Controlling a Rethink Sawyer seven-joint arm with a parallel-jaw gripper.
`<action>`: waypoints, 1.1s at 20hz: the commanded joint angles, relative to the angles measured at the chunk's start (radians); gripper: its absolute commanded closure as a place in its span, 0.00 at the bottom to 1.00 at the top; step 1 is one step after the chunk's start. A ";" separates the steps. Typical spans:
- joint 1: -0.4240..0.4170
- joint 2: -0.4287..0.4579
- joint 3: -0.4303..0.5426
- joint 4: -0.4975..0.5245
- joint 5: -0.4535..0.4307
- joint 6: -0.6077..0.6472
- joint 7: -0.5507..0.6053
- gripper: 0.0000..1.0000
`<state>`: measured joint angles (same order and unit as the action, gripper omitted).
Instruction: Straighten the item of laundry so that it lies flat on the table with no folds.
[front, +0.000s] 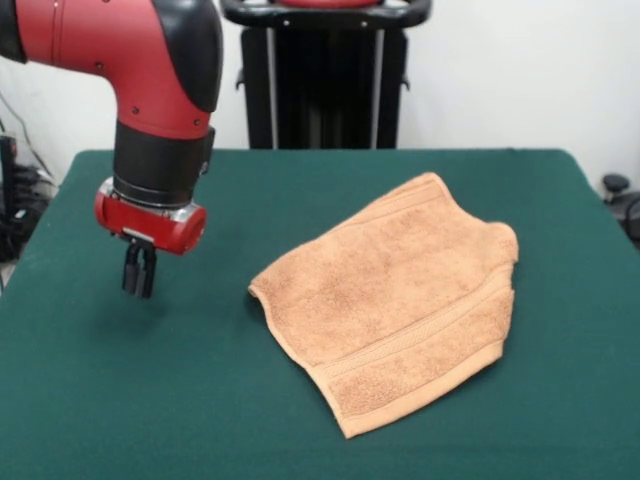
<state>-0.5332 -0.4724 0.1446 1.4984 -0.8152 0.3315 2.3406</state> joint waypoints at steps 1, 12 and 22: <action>0.050 0.057 0.097 0.106 -0.043 0.057 -0.172 1.00; 0.074 0.059 0.086 0.103 -0.027 0.062 -0.140 1.00; 0.087 0.060 0.080 0.108 -0.026 0.039 -0.119 1.00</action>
<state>-0.4840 -0.4723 0.1446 1.4984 -0.8154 0.3315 2.3406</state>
